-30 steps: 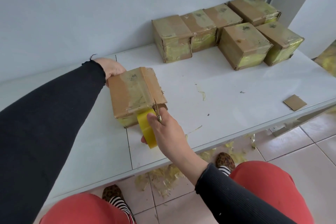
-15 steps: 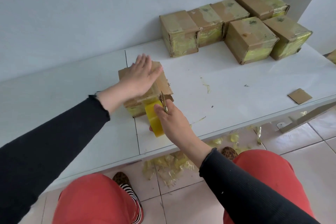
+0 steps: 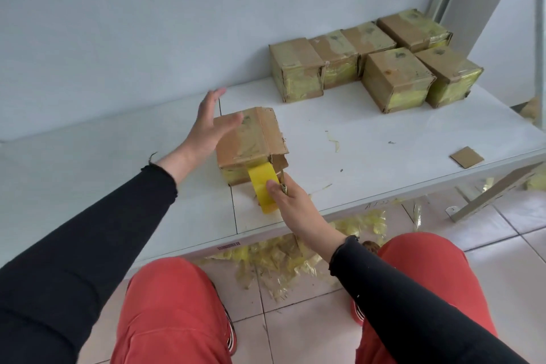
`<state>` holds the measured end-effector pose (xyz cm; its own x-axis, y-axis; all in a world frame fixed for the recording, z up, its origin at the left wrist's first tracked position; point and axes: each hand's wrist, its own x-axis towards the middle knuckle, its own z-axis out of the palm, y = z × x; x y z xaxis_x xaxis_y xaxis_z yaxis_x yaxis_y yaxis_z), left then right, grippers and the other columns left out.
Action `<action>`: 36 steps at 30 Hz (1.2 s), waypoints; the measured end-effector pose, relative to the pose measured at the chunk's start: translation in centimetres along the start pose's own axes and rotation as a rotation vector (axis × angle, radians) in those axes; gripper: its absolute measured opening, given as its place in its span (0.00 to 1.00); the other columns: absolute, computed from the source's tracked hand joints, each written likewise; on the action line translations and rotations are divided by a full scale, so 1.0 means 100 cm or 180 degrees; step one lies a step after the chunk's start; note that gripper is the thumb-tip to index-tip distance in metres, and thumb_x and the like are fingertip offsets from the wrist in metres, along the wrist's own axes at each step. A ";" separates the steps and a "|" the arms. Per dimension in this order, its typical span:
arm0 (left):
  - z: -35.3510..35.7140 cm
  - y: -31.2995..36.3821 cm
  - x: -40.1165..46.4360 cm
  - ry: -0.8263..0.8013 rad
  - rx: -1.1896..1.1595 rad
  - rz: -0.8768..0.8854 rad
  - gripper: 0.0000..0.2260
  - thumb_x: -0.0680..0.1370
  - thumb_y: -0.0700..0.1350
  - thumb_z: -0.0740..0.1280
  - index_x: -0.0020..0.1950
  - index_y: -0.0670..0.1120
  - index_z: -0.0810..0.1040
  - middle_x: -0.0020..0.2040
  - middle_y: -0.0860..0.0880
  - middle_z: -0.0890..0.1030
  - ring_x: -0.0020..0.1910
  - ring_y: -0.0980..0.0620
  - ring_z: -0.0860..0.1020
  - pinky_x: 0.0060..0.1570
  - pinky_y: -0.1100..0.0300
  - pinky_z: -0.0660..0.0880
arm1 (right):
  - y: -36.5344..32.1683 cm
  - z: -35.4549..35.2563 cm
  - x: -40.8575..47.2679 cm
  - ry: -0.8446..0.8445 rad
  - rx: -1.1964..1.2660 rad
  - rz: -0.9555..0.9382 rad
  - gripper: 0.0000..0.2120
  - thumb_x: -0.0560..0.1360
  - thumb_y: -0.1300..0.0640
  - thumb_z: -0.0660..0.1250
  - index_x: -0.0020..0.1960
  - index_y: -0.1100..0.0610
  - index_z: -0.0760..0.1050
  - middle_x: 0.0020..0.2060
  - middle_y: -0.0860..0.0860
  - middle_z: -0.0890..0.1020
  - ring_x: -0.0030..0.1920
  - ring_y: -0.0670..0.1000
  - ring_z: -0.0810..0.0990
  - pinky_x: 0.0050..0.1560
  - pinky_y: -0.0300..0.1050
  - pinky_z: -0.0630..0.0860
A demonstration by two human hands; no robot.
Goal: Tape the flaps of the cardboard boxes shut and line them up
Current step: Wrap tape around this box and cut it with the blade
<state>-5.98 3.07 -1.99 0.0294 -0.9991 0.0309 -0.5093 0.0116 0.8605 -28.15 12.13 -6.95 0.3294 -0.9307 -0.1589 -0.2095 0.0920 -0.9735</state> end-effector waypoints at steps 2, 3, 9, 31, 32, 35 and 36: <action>-0.016 -0.016 -0.011 -0.0653 0.0721 -0.0171 0.61 0.58 0.82 0.68 0.84 0.59 0.49 0.85 0.53 0.39 0.82 0.57 0.40 0.78 0.54 0.44 | -0.002 -0.001 -0.002 -0.0012 -0.0032 -0.0044 0.15 0.86 0.47 0.57 0.48 0.58 0.67 0.38 0.47 0.67 0.38 0.46 0.65 0.42 0.44 0.64; -0.021 -0.024 -0.014 -0.1012 0.1147 -0.0221 0.63 0.57 0.82 0.69 0.84 0.60 0.46 0.84 0.52 0.34 0.82 0.55 0.36 0.79 0.52 0.42 | -0.002 -0.001 -0.001 -0.0020 -0.0049 -0.0054 0.17 0.86 0.46 0.57 0.51 0.62 0.68 0.39 0.51 0.68 0.40 0.49 0.66 0.44 0.48 0.66; -0.024 -0.037 -0.008 -0.0850 0.1651 -0.0011 0.44 0.69 0.62 0.79 0.80 0.65 0.60 0.83 0.54 0.52 0.82 0.53 0.54 0.75 0.59 0.54 | -0.009 -0.004 -0.001 -0.0096 0.0007 -0.0163 0.17 0.86 0.45 0.56 0.48 0.56 0.71 0.37 0.42 0.72 0.39 0.44 0.70 0.42 0.40 0.66; -0.025 -0.003 -0.011 -0.0367 0.1427 -0.0022 0.45 0.66 0.65 0.74 0.79 0.64 0.57 0.63 0.50 0.66 0.69 0.47 0.66 0.71 0.45 0.68 | -0.100 -0.017 0.037 0.0179 0.0267 -0.0999 0.11 0.87 0.56 0.57 0.50 0.55 0.76 0.42 0.40 0.77 0.45 0.42 0.75 0.50 0.39 0.71; -0.026 -0.005 -0.009 -0.0387 0.1405 -0.0025 0.44 0.65 0.66 0.73 0.77 0.67 0.57 0.63 0.50 0.66 0.70 0.47 0.66 0.71 0.45 0.68 | -0.095 -0.017 0.030 0.0262 0.0229 -0.1032 0.13 0.87 0.56 0.57 0.45 0.49 0.73 0.37 0.35 0.76 0.40 0.38 0.74 0.45 0.32 0.69; -0.028 -0.011 -0.006 -0.0420 0.1289 -0.0017 0.41 0.65 0.68 0.72 0.74 0.74 0.56 0.66 0.51 0.65 0.72 0.49 0.65 0.72 0.48 0.66 | -0.059 -0.020 0.010 0.0407 -0.0239 -0.0895 0.17 0.87 0.53 0.56 0.39 0.45 0.65 0.30 0.38 0.73 0.32 0.38 0.70 0.37 0.34 0.66; -0.028 -0.012 -0.004 -0.0436 0.1266 -0.0001 0.40 0.65 0.69 0.72 0.73 0.75 0.56 0.66 0.51 0.65 0.72 0.50 0.64 0.72 0.49 0.65 | -0.044 -0.022 0.006 0.0377 -0.0470 -0.0700 0.16 0.87 0.51 0.56 0.39 0.47 0.64 0.30 0.41 0.71 0.32 0.41 0.68 0.38 0.41 0.65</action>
<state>-2.95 3.59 -1.58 -0.0714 -0.9956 -0.0602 -0.8026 0.0215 0.5962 -29.08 10.36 -2.43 0.2738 -0.9583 0.0822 -0.2795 -0.1610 -0.9465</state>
